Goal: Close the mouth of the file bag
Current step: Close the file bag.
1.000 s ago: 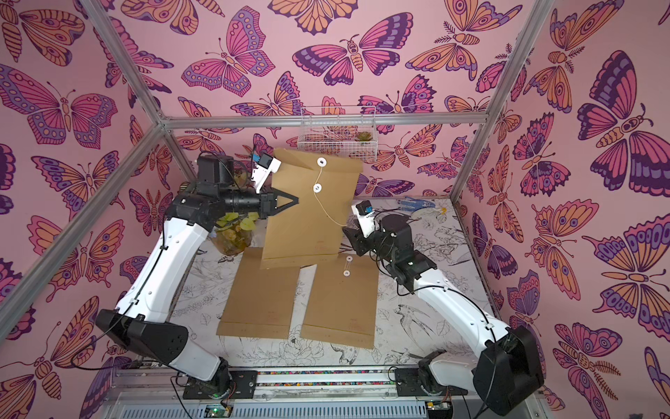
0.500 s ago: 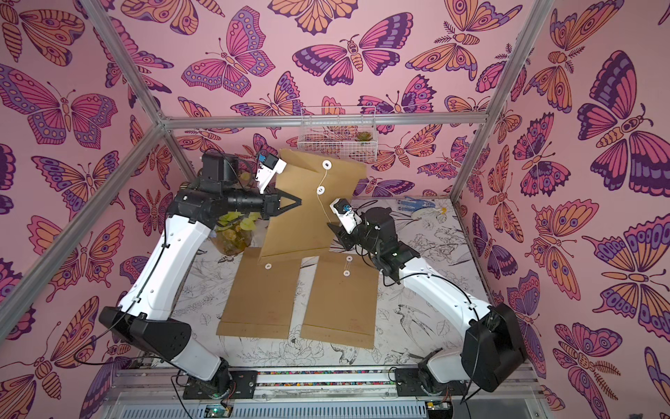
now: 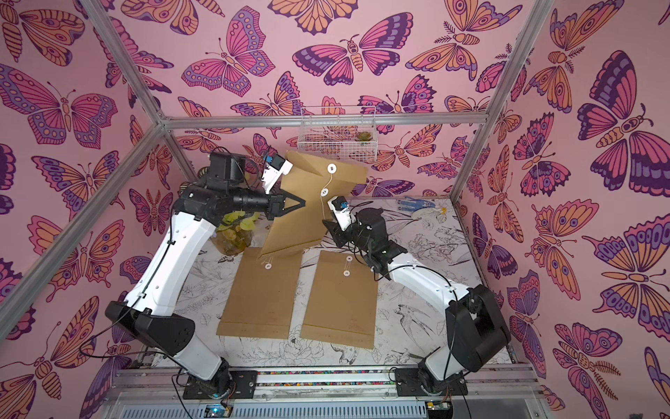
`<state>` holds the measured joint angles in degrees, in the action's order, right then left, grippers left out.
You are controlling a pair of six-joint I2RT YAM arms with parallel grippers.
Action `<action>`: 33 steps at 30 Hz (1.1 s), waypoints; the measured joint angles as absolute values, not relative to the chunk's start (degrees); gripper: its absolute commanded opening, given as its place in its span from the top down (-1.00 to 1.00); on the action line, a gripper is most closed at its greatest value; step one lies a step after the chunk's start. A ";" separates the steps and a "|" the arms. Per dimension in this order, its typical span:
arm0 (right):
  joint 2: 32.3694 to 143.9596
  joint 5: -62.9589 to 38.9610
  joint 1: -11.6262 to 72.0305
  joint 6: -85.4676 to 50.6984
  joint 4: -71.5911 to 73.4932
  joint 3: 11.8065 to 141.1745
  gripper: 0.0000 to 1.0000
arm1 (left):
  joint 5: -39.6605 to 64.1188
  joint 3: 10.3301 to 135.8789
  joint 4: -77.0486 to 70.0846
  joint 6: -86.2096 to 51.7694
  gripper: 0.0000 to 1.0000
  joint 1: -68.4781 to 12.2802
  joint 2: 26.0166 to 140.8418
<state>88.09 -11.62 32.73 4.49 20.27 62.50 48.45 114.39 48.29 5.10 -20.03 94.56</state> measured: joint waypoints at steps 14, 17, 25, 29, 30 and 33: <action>89.10 -8.75 32.77 2.57 27.00 62.39 0.63 | 47.94 115.28 48.34 5.10 1.00 -20.71 94.63; 89.10 -8.45 32.77 2.61 27.05 62.26 0.79 | 47.88 115.28 48.51 5.08 1.00 -20.71 94.63; 88.99 -7.97 32.80 2.98 27.20 60.05 1.00 | 46.41 115.28 48.60 5.08 1.00 -20.71 94.63; 88.62 -7.07 32.77 3.01 26.30 59.42 1.00 | 46.00 115.28 49.10 5.08 1.00 -20.69 94.63; 88.47 -6.87 32.77 3.01 25.96 59.42 1.00 | 46.00 115.28 49.21 5.06 1.00 -20.69 94.63; 88.05 -6.37 32.53 2.96 25.08 59.42 1.00 | 46.33 115.28 49.41 5.04 1.00 -20.69 94.63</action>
<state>88.05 -6.37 32.53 2.96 25.08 59.42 46.33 115.28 49.41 5.04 -20.69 94.63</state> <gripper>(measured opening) 0.047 0.044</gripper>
